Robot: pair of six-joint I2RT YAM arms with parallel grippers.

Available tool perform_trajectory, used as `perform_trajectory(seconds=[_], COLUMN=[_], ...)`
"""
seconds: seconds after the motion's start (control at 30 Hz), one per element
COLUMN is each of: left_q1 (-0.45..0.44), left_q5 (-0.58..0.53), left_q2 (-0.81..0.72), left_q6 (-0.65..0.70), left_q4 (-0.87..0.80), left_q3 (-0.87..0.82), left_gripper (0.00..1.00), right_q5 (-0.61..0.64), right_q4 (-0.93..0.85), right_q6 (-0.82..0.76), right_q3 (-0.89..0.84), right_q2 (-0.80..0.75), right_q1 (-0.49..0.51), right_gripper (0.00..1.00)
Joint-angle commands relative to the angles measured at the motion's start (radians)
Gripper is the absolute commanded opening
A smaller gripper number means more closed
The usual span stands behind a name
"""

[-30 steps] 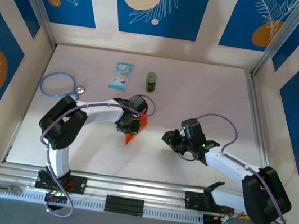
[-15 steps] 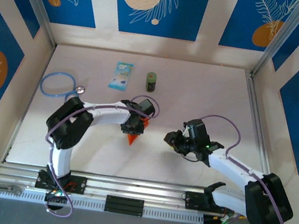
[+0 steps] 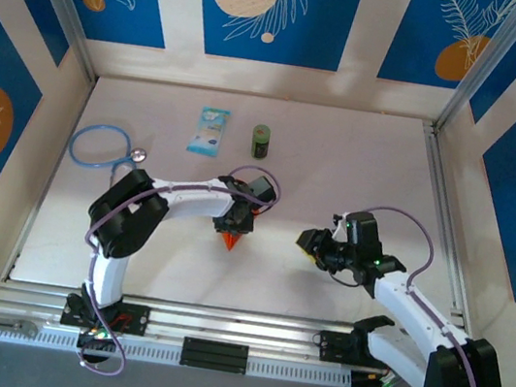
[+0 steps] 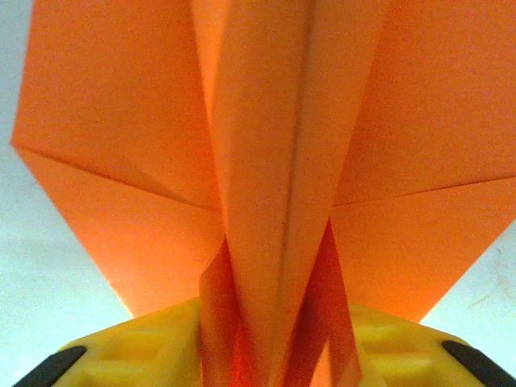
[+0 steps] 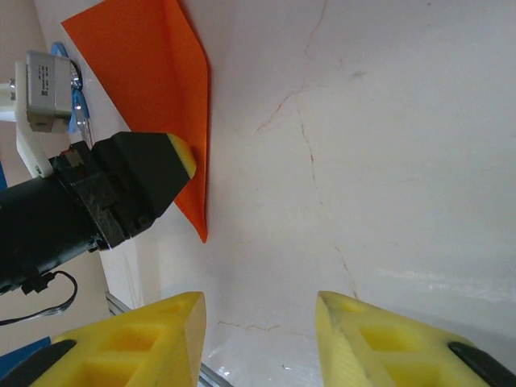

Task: Fold a paper plane with a square sheet of paper (pick it up from the middle)
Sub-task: Move a paper plane to the center of the table.

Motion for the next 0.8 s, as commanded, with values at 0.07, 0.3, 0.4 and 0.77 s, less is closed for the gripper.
perform_trajectory(seconds=[0.07, 0.3, 0.4, 0.77], left_q1=[-0.015, -0.021, -0.020, -0.020], left_q5=[0.060, 0.044, 0.027, 0.005], left_q2=[0.077, 0.058, 0.036, -0.027], left_q6=[-0.033, -0.011, 0.000, 0.018], left_q4=[-0.001, -0.029, -0.042, -0.084], left_q3=[-0.013, 0.012, 0.031, 0.090], left_gripper=[0.40, 0.40, 0.40, 0.42], right_q5=[-0.057, -0.065, -0.065, -0.074], right_q4=[-0.027, -0.027, -0.031, -0.068], right_q6=[-0.031, -0.040, -0.046, -0.078], right_q3=[-0.018, -0.014, -0.007, 0.025], right_q2=[-0.018, -0.018, -0.018, -0.013], right_q1=[-0.020, -0.030, -0.033, -0.057], right_gripper=[0.41, 0.41, 0.41, 0.42])
